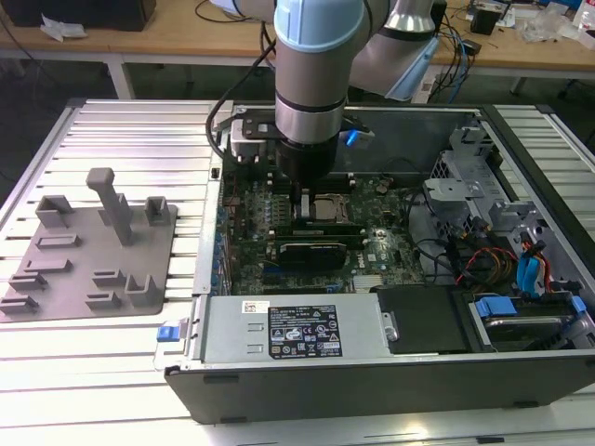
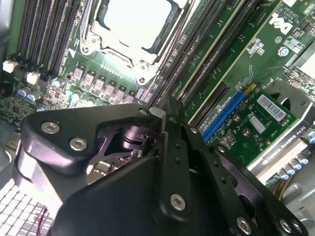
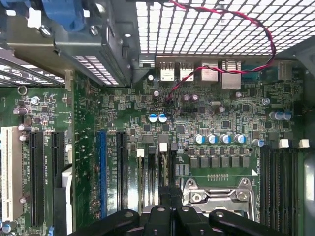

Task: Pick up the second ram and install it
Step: 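Press down the second ram until it locks into place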

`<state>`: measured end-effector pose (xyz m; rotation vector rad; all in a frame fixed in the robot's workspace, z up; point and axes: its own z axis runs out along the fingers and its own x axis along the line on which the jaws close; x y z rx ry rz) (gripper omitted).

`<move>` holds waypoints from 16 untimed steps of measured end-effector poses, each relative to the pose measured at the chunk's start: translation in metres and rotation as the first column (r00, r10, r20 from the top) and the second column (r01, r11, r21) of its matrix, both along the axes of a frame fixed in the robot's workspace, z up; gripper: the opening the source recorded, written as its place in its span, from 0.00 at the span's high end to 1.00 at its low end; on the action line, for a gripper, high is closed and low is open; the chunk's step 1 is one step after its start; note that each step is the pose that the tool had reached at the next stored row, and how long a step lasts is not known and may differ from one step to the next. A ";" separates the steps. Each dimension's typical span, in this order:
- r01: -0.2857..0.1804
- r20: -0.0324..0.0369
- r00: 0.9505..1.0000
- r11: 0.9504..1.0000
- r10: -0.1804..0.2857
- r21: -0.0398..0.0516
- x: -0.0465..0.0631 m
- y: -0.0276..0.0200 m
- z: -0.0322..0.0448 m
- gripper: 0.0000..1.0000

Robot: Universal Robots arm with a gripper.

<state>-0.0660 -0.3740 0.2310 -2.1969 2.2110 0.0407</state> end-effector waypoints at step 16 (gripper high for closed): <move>0.000 0.000 1.000 1.000 0.000 0.000 0.000 0.0001 0.0252 0.92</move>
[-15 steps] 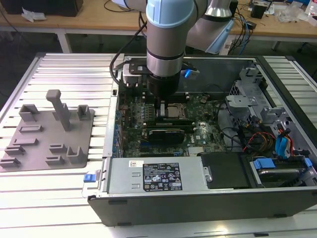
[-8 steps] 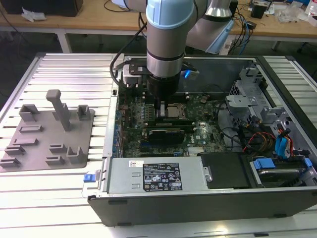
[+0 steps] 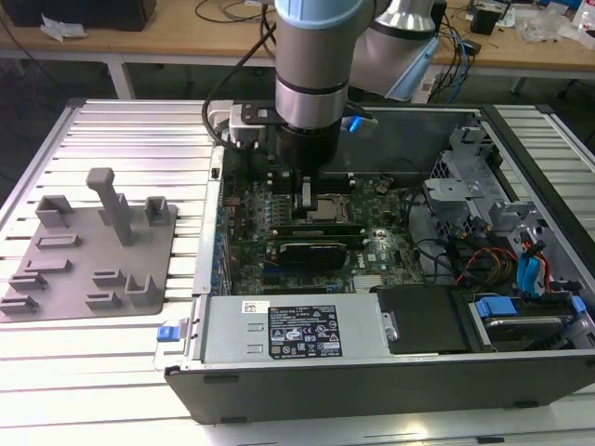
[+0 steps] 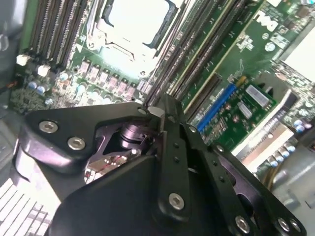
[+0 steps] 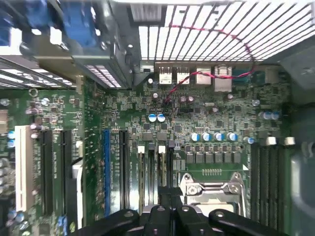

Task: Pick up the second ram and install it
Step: 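Press down the second ram until it locks into place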

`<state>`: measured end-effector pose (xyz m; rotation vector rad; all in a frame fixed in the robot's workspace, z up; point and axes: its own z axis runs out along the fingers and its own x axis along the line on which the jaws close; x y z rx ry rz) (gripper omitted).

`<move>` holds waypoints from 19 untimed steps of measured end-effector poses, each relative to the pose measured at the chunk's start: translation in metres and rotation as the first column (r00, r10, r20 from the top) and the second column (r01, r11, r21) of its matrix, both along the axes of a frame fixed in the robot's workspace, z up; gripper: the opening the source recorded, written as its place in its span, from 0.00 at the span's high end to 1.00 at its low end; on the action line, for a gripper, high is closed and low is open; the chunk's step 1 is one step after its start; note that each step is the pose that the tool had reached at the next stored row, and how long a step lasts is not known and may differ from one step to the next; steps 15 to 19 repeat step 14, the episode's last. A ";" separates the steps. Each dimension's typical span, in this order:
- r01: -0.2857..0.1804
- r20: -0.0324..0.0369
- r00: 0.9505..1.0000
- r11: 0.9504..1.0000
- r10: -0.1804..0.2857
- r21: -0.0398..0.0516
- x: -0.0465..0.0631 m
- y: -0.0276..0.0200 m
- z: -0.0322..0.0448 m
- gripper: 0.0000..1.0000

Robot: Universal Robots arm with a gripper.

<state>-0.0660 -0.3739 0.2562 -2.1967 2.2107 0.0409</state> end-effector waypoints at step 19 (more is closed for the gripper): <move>0.000 0.000 1.000 1.000 0.000 0.000 0.039 0.0000 0.0004 0.92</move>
